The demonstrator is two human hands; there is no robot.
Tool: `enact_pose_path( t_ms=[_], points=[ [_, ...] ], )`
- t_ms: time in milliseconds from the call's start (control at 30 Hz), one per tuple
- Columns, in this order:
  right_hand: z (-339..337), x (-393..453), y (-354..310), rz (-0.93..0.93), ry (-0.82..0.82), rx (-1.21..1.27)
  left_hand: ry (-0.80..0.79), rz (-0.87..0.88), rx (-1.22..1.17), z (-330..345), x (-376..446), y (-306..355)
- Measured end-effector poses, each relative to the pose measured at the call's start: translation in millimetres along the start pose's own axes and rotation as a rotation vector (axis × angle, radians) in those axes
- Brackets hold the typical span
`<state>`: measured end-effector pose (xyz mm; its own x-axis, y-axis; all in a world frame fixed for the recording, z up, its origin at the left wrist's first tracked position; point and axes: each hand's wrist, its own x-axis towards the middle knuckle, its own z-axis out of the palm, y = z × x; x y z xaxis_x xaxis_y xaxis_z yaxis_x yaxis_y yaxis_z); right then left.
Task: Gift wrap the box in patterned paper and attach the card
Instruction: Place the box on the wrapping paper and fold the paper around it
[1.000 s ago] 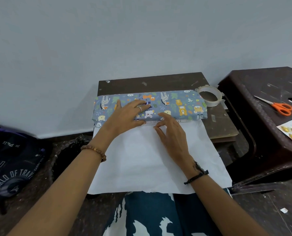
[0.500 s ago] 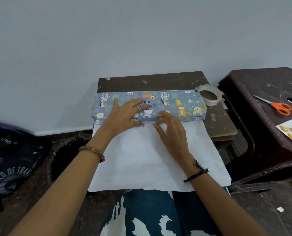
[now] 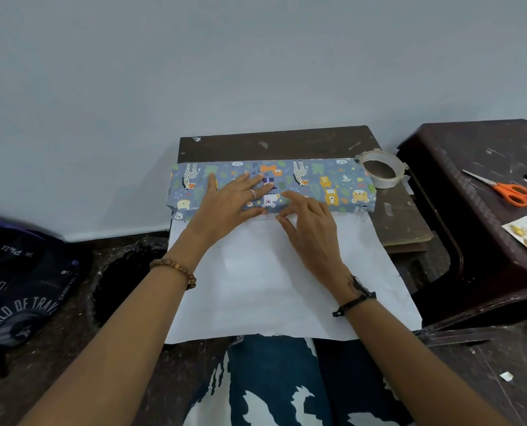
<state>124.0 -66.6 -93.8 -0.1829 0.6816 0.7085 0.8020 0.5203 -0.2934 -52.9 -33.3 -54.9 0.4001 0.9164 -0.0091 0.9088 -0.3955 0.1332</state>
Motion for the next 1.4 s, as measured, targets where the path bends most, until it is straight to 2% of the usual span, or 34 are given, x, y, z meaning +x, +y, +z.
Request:
enact_pose_path(
  t_ms=[300, 400, 533, 733, 933, 1033, 1100, 1200, 1267, 1300, 1400],
  points=[
    [13, 4, 5, -0.164, 0.121, -0.252, 0.006, -0.003, -0.036, -3, -1, 2],
    [13, 3, 5, -0.126, 0.146, -0.277, 0.014, -0.007, -0.020, -1, -1, 3],
    [8, 5, 11, 0.016, 0.122, -0.220, 0.030, -0.002, -0.028, 1, 0, 1],
    [1, 16, 10, 0.336, -0.090, 0.286, 0.033, -0.005, -0.065, 1, -1, 0],
    [-7, 24, 10, 0.420, -0.164, 0.347, 0.026, -0.032, -0.128, -2, -2, 4],
    [-17, 34, 17, 0.376, -0.286, 0.346, -0.028, -0.083, -0.101, -9, -3, 12],
    [-25, 45, 22, 0.289, -0.469, 0.278, -0.029, -0.102, 0.023, -14, -5, 22],
    [-32, 61, 25, 0.106, -0.712, 0.092, 0.215, 0.016, 0.058, -16, -18, 44],
    [-30, 67, 25, -0.008, -0.755, -0.004, 0.315, 0.150, -0.039, -14, -31, 60],
    [-28, 68, 26, -0.051, -0.753, -0.043, 0.242, 0.178, -0.089, -12, -38, 69],
    [-27, 71, 28, -0.078, -0.734, -0.095, -0.181, 0.085, -0.124, 4, -55, 84]
  ],
)
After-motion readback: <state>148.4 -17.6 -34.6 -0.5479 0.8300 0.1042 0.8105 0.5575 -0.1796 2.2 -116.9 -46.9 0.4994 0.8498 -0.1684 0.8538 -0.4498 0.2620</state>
